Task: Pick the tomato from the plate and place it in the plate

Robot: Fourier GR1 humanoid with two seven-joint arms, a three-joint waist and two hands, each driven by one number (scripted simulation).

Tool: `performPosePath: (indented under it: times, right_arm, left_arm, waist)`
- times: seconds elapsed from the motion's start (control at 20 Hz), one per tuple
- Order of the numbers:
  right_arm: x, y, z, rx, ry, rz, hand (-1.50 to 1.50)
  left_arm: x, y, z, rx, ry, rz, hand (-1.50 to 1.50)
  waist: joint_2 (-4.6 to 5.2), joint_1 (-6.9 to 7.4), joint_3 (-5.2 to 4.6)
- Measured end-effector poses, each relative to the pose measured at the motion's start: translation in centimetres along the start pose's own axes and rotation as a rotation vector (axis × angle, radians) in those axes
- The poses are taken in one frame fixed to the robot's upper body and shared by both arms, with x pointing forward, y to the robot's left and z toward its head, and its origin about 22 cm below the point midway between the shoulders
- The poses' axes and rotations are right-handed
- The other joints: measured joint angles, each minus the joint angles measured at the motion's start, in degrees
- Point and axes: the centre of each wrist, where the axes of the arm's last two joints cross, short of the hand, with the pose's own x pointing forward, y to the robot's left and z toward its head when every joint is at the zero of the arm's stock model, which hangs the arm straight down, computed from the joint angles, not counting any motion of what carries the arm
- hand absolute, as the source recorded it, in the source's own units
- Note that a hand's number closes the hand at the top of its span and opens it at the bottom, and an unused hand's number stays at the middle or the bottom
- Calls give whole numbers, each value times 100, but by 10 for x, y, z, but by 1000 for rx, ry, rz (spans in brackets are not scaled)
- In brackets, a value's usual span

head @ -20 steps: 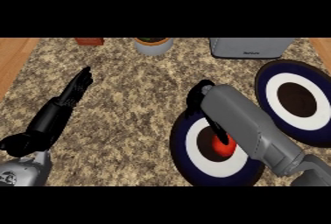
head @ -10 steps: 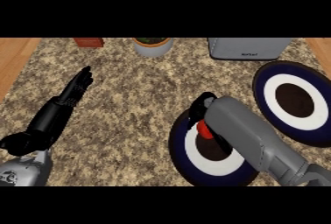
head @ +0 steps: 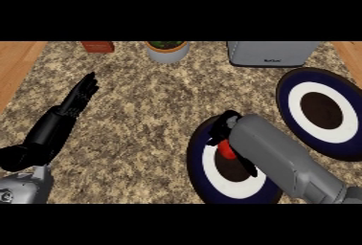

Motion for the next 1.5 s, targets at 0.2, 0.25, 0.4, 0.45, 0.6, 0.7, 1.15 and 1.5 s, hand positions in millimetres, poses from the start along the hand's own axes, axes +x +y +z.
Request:
performPosePath:
  times: [0.2, 0.25, 0.4, 0.45, 0.6, 0.7, 1.15, 1.5]
  right_arm:
    - [-1, 8, 0, -12, 2, 20, 150]
    - [2, 10, -1, -14, 8, 32, 150]
    - [4, 16, 1, -37, 6, 67, 150]
    - [5, 18, 1, -44, 3, 75, 150]
    - [6, 26, 3, -64, -14, 104, 150]
    - [5, 25, 2, -102, -27, 78, 150]
    - [-71, -1, 63, -731, 367, -487, 150]
    - [-41, -36, 108, -1211, 692, -842, 150]
  left_arm:
    - [-3, 2, 1, 0, 4, -4, 0]
    - [-3, 2, 1, 1, 2, -4, 0]
    - [-2, -3, 1, -4, -7, -4, 0]
    - [-1, -4, 0, -3, -5, 0, 0]
    - [0, -5, -2, -1, -5, -2, 0]
    - [0, -4, -2, -1, -7, 0, 0]
    - [-9, 4, 6, 39, 44, -5, 0]
    - [-5, 0, 2, 22, 27, -5, 0]
  waist:
    - [-3, 4, 7]
    - [-17, 3, -1]
    - [-20, 19, -14]
    - [-24, 18, -20]
    - [-18, 11, -19]
    - [-27, 14, -22]
    - [-89, -370, 17]
    - [-28, -186, 5]
